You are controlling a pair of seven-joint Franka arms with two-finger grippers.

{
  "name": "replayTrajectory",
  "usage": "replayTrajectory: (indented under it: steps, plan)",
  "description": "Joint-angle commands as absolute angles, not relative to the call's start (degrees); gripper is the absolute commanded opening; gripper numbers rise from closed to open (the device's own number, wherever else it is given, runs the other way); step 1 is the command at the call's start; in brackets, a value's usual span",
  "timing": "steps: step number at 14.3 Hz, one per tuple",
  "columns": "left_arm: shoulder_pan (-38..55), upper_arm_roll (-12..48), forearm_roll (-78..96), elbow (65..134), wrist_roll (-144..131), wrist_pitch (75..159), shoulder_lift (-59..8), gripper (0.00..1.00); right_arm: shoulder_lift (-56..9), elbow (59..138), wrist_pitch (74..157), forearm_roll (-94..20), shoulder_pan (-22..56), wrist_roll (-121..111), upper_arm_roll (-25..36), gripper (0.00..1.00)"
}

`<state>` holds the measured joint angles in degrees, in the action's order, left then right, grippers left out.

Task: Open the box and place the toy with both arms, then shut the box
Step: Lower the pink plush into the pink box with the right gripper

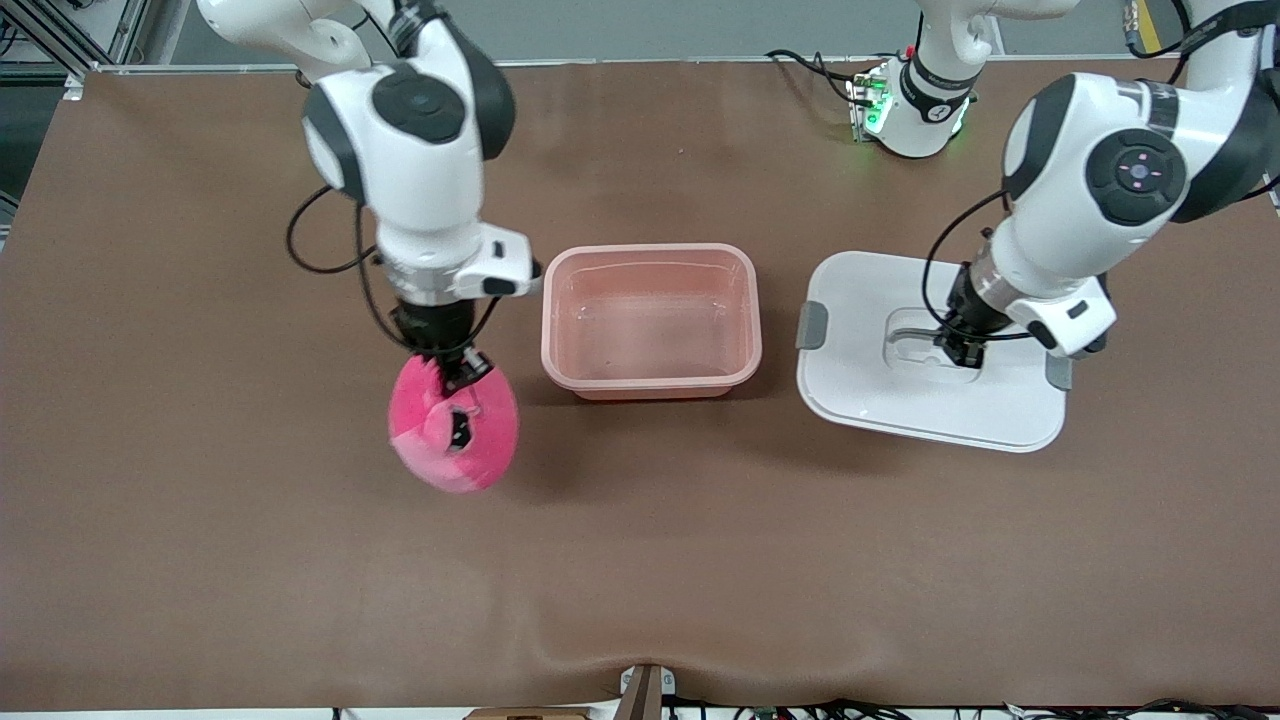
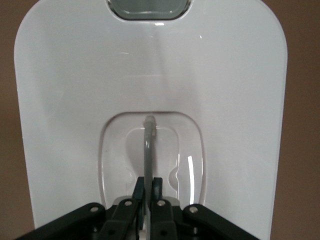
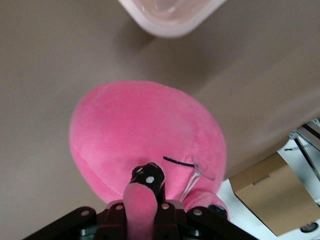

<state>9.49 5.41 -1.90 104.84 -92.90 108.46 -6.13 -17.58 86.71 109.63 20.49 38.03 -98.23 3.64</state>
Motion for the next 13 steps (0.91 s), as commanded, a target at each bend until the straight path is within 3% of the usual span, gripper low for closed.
replayTrajectory:
  steps: [1, 5, 13]
  plan:
    - [8.44, 6.06, -1.93, 107.05, -90.79, 108.54, -3.43, 0.0, -18.19, 84.2, 103.21, 22.41, 42.26, -90.91, 4.39, 0.0]
    - [7.13, 6.06, -1.93, 107.84, -88.16, 108.54, -3.34, 0.0, -18.54, 83.85, 97.57, 27.25, 49.91, -81.93, 4.22, 0.0]
    - [6.59, 6.06, -1.41, 108.63, -87.19, 108.54, -2.63, 0.0, -23.28, 83.85, 94.57, 27.25, 60.63, -62.42, 4.22, 0.0]
